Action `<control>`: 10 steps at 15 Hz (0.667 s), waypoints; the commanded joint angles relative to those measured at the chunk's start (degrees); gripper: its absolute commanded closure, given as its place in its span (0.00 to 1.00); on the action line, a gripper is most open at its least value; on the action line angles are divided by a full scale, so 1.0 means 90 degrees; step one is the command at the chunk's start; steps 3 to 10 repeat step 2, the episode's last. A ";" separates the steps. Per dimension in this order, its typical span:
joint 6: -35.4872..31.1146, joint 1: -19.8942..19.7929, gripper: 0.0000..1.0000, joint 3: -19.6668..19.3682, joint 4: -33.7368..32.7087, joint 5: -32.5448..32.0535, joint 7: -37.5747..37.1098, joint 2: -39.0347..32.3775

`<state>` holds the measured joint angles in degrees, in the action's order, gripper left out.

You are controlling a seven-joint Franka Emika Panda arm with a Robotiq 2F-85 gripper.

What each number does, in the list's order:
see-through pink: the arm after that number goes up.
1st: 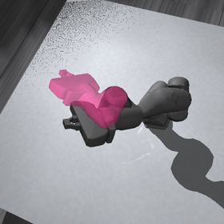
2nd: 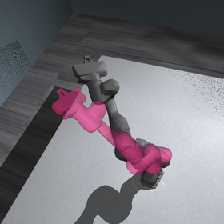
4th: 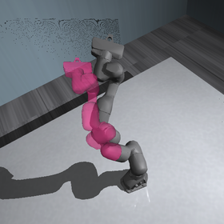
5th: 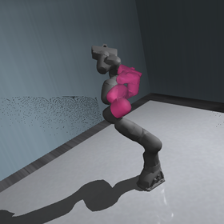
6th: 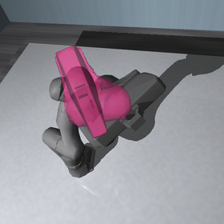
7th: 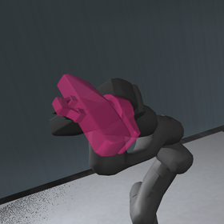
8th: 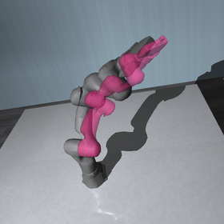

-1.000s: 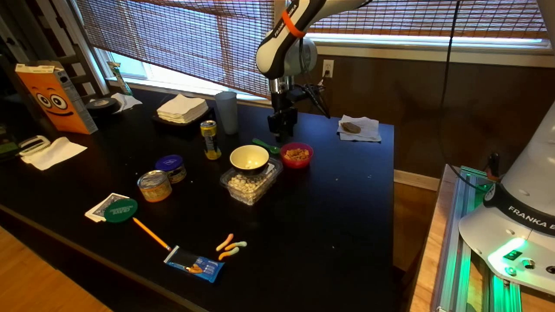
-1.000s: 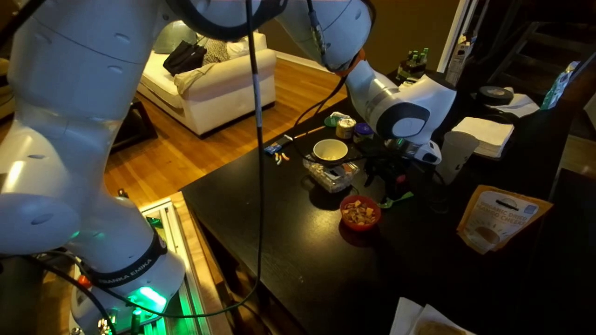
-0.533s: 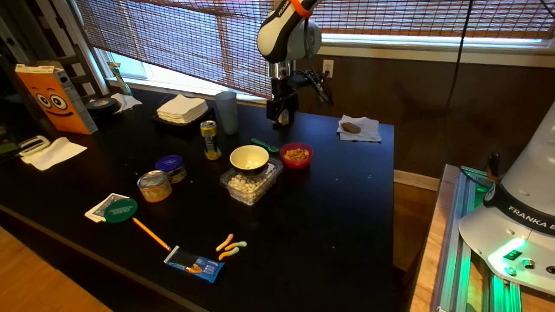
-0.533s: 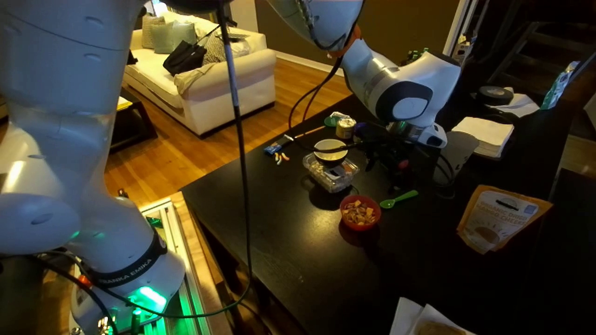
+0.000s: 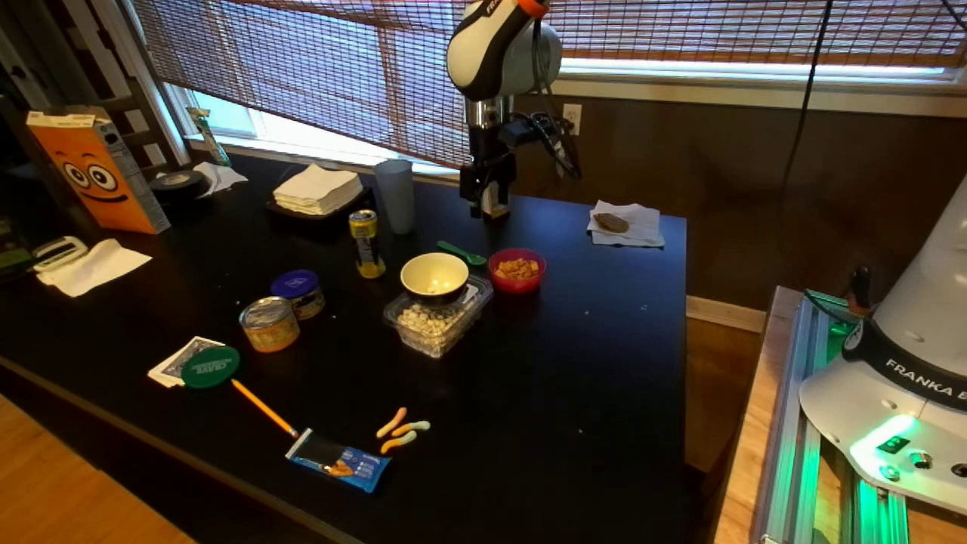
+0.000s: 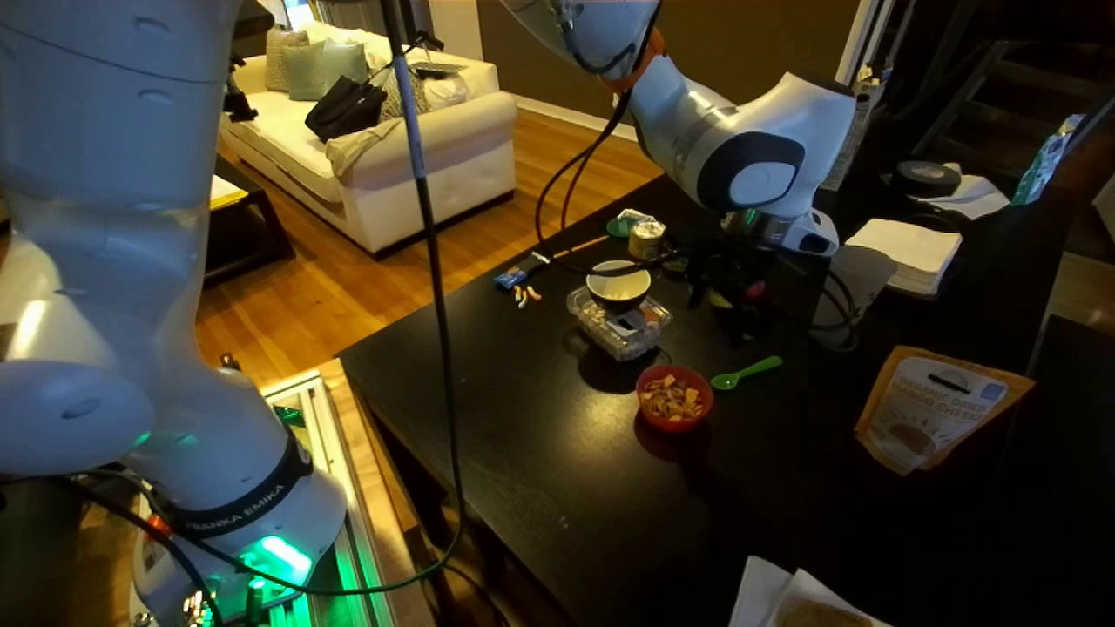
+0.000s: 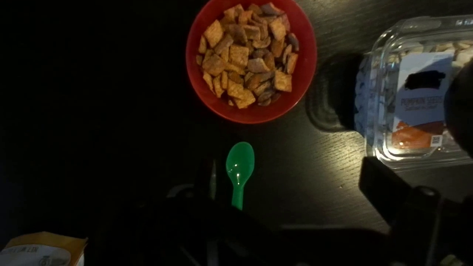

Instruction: Use the spoon to move some items form the orange bowl to the white bowl

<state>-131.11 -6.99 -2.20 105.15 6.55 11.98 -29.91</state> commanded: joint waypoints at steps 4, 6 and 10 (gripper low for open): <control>0.0002 -0.0058 0.00 0.0064 -0.0007 -0.0052 -0.0039 0.0000; 0.0002 -0.0058 0.00 0.0064 -0.0007 -0.0052 -0.0039 0.0000; 0.0002 -0.0058 0.00 0.0064 -0.0007 -0.0052 -0.0039 0.0000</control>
